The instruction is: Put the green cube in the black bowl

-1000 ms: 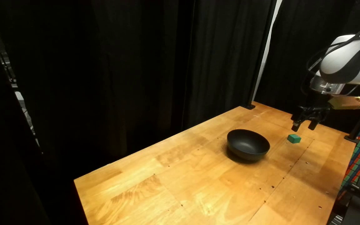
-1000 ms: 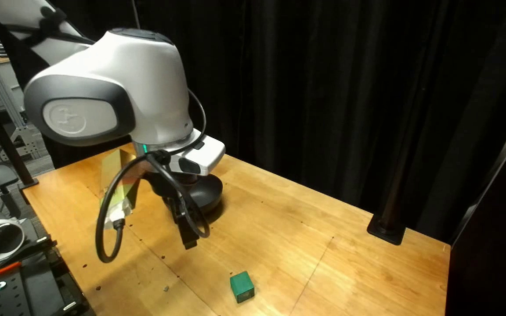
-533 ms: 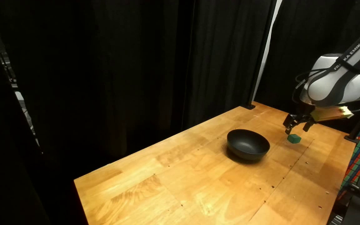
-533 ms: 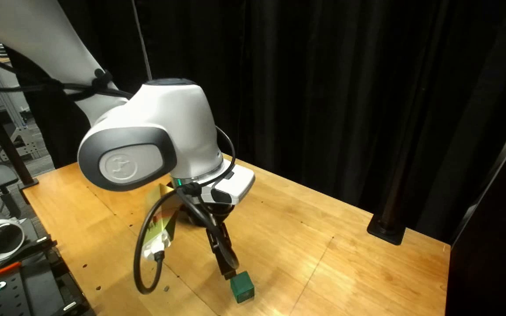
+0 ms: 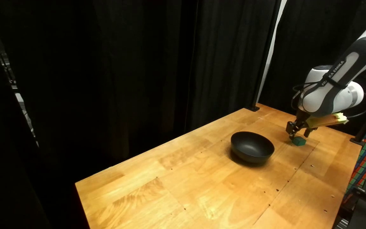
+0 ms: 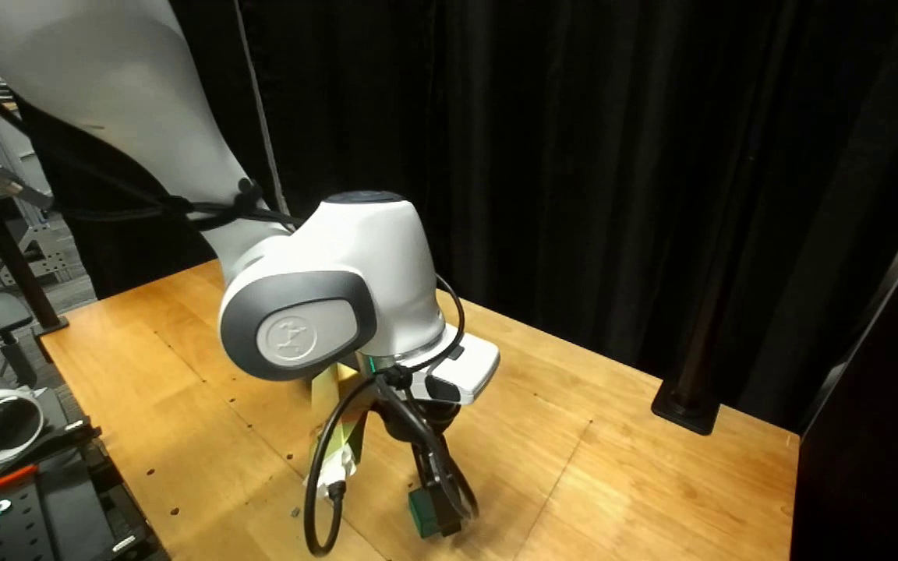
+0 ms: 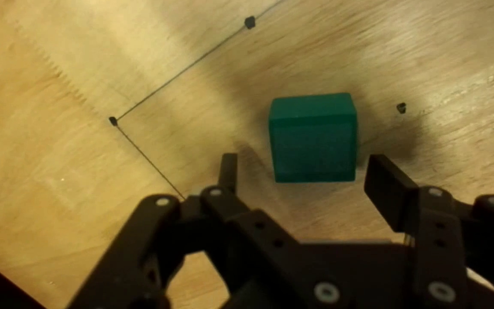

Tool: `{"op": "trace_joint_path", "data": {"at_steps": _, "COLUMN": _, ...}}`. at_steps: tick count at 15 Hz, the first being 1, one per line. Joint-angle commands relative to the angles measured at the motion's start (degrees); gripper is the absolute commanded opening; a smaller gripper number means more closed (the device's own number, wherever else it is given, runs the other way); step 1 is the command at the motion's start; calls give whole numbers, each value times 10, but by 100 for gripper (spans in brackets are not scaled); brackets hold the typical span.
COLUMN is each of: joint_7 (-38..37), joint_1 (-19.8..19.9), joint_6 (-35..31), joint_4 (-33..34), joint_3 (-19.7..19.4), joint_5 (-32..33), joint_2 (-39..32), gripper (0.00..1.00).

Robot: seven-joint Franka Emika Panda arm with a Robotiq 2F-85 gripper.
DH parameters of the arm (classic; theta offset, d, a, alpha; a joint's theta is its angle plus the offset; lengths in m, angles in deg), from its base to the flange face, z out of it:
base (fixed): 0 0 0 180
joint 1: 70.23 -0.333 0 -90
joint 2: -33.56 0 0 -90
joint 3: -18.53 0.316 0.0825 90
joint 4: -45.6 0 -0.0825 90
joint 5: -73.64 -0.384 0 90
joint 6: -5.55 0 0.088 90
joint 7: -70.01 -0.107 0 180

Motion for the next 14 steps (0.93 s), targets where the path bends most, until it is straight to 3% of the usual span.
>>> {"op": "trace_joint_path", "data": {"at_steps": 1, "joint_7": -9, "joint_1": 2, "joint_6": 28, "joint_4": 33, "joint_3": -1, "joint_5": -6, "joint_2": -27, "gripper": 47}}
{"op": "trace_joint_path", "data": {"at_steps": 4, "joint_7": -6, "joint_1": 9, "joint_6": 113, "joint_4": 38, "joint_3": 2, "joint_5": -9, "joint_2": -8, "gripper": 24}}
{"op": "trace_joint_path", "data": {"at_steps": 9, "joint_7": 23, "joint_1": 43, "joint_6": 234, "joint_4": 10, "joint_3": 32, "joint_5": -41, "joint_2": 110, "gripper": 23}}
{"op": "trace_joint_path", "data": {"at_steps": 14, "joint_7": 84, "joint_1": 67, "joint_6": 314, "joint_4": -39, "joint_3": 101, "joint_5": -198, "joint_2": 227, "gripper": 23}}
